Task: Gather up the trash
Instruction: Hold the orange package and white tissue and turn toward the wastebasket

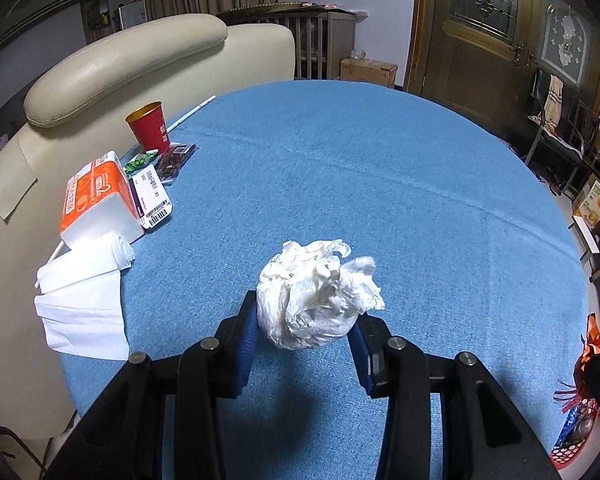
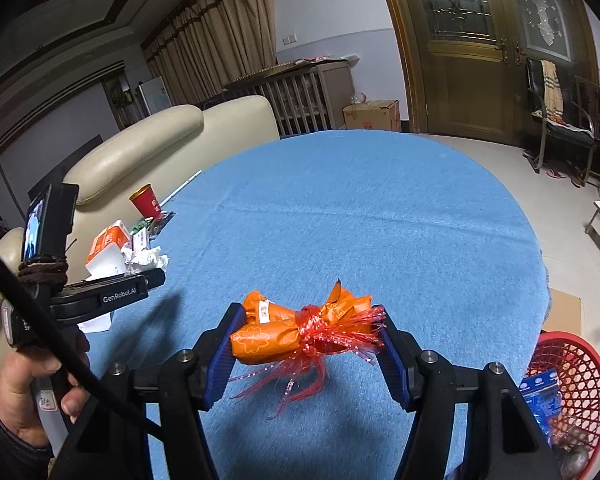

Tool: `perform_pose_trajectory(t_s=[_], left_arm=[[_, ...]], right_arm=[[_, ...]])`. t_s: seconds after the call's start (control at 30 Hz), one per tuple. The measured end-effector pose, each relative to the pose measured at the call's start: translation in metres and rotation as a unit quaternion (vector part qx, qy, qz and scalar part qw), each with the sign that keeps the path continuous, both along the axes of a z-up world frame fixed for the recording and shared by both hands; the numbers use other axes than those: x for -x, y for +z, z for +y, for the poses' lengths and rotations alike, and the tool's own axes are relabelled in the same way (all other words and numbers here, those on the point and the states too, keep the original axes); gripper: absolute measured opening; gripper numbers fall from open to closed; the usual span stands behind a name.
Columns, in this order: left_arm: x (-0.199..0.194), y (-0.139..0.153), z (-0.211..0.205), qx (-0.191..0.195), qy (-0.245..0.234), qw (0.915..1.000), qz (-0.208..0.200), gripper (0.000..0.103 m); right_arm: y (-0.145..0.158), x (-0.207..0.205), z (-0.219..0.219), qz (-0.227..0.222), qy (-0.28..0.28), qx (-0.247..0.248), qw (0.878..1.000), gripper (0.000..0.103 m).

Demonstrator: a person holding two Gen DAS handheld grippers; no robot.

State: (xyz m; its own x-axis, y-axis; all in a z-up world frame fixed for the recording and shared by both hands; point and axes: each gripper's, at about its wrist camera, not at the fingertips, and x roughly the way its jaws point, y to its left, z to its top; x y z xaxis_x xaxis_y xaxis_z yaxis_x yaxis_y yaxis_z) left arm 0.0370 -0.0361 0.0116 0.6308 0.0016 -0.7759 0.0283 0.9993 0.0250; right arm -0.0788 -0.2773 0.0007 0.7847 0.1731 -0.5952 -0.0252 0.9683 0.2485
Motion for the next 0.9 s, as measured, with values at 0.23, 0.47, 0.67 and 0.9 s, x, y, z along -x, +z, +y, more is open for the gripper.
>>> perform_pose_trajectory(t_s=[0.23,0.47,0.67,0.9], left_arm=[[0.001,0.0,-0.004,-0.007,-0.003,1.0,-0.002,0.044],[0.0,-0.004,-0.008,-0.01,-0.006,0.9999,0.001,0.044],[0.002,-0.005,-0.012,-0.012,-0.009,0.9999,0.002,0.044],[0.006,-0.006,-0.018,-0.015,-0.015,0.9998,0.003,0.044]], right_arm=[[-0.003,0.002,-0.006,-0.001,-0.004,-0.008,1.0,0.066],[-0.006,0.002,-0.007,0.0,-0.009,-0.013,1.0,0.066],[-0.006,0.002,-0.006,0.0,-0.01,-0.016,1.0,0.066],[-0.006,0.003,-0.008,-0.001,-0.013,-0.02,1.0,0.066]])
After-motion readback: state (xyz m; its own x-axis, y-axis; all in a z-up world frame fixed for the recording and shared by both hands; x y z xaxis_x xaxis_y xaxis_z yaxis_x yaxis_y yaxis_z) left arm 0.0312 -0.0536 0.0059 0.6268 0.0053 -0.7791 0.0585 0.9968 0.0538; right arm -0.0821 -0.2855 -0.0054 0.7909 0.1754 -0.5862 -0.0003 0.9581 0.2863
